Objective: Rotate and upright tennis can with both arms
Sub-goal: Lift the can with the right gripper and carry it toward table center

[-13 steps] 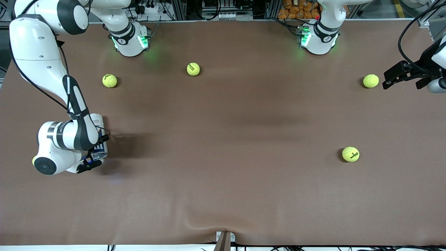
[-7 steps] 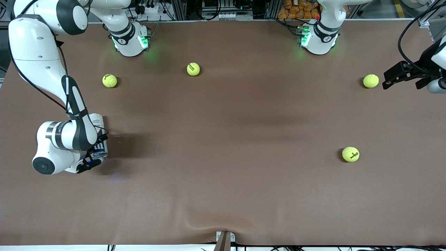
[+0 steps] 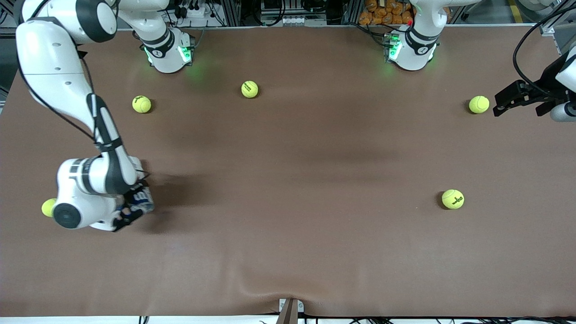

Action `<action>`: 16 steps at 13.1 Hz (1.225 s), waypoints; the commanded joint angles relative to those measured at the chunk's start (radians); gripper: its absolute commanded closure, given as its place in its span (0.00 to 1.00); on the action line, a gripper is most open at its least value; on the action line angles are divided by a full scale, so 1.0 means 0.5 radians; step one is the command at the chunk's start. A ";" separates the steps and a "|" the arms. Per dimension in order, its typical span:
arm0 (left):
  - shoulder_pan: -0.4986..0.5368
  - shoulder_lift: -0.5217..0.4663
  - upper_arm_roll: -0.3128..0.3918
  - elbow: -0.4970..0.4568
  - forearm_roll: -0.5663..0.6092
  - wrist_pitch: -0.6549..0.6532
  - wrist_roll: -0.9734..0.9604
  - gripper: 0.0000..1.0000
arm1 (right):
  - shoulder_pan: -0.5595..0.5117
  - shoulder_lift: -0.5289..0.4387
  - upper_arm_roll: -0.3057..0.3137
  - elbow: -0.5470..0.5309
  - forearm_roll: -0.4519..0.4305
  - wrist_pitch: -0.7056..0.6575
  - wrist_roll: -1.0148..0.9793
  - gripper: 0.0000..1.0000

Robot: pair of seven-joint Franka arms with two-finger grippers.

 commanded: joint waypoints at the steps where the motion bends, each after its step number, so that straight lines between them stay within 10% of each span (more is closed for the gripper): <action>1: 0.022 -0.005 -0.011 -0.015 -0.023 0.040 0.038 0.00 | 0.038 -0.006 0.295 0.123 -0.013 0.075 -0.111 0.50; 3: 0.022 -0.005 -0.011 -0.018 -0.020 0.046 0.038 0.00 | 0.154 -0.005 0.477 0.120 -0.023 0.338 -0.193 0.43; 12: 0.022 0.047 -0.011 -0.030 -0.023 0.080 0.038 0.00 | 0.758 0.007 0.462 -0.045 -0.452 1.091 -0.721 0.28; 16: 0.013 0.078 -0.011 -0.052 -0.050 0.083 0.035 0.00 | 0.737 0.007 0.465 -0.162 -0.452 1.288 -0.728 0.00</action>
